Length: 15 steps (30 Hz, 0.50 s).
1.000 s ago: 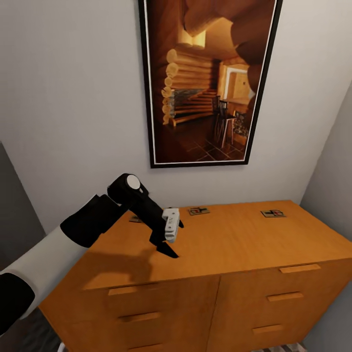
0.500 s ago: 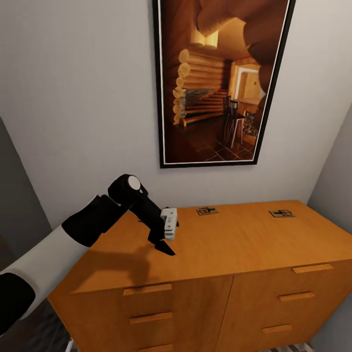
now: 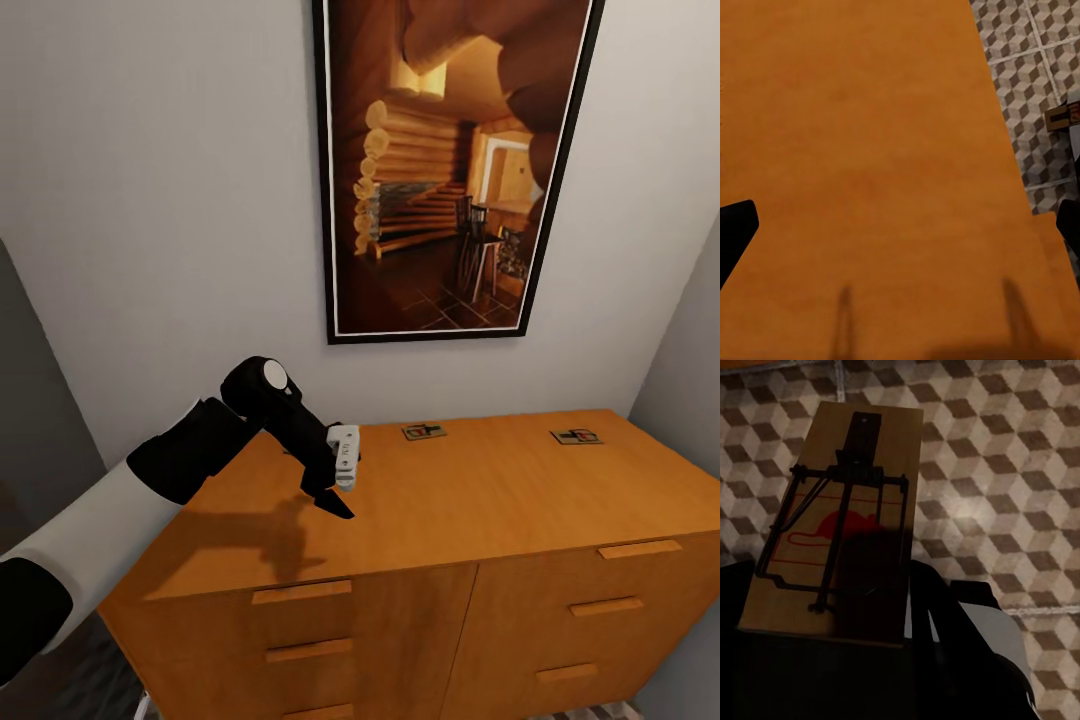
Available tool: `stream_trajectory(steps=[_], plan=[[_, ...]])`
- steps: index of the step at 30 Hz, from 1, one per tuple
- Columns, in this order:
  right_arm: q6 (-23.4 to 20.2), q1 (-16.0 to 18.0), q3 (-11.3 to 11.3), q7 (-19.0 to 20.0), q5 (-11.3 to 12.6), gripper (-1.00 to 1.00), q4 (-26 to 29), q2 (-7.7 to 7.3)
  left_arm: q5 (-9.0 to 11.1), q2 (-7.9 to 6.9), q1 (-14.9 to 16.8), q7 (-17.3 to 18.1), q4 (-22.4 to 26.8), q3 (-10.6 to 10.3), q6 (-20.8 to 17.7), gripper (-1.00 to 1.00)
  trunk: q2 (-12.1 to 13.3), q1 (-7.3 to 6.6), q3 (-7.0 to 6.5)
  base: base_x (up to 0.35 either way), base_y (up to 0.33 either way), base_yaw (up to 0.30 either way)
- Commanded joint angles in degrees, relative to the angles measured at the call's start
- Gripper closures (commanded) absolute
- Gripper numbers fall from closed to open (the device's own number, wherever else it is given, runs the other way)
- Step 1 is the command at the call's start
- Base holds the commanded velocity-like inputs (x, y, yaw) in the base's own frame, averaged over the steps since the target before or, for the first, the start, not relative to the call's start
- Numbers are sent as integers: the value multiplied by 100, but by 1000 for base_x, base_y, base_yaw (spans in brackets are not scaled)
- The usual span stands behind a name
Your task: Take the four mousetraps from the cabinet in the bathroom and place them on the bathroom floor. Make sure all four end up on the same floor surface, and ensure that at least two of them are either under or directly next to the same bathroom sink.
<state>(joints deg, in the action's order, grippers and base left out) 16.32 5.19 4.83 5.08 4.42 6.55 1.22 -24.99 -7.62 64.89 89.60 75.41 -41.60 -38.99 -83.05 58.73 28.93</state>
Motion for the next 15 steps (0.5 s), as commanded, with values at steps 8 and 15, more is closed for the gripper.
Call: stream_trajectory(steps=[8,15], plan=[[21,6,44,28,59,100,-11,-7,-41,-2,6,40,14,-14,-62,-100,-3,0,6,0,0,0],[21,6,44,28,59,100,-11,-8,-41,-2,6,40,24,-15,-64,-100,-3,0,6,14,46,0]])
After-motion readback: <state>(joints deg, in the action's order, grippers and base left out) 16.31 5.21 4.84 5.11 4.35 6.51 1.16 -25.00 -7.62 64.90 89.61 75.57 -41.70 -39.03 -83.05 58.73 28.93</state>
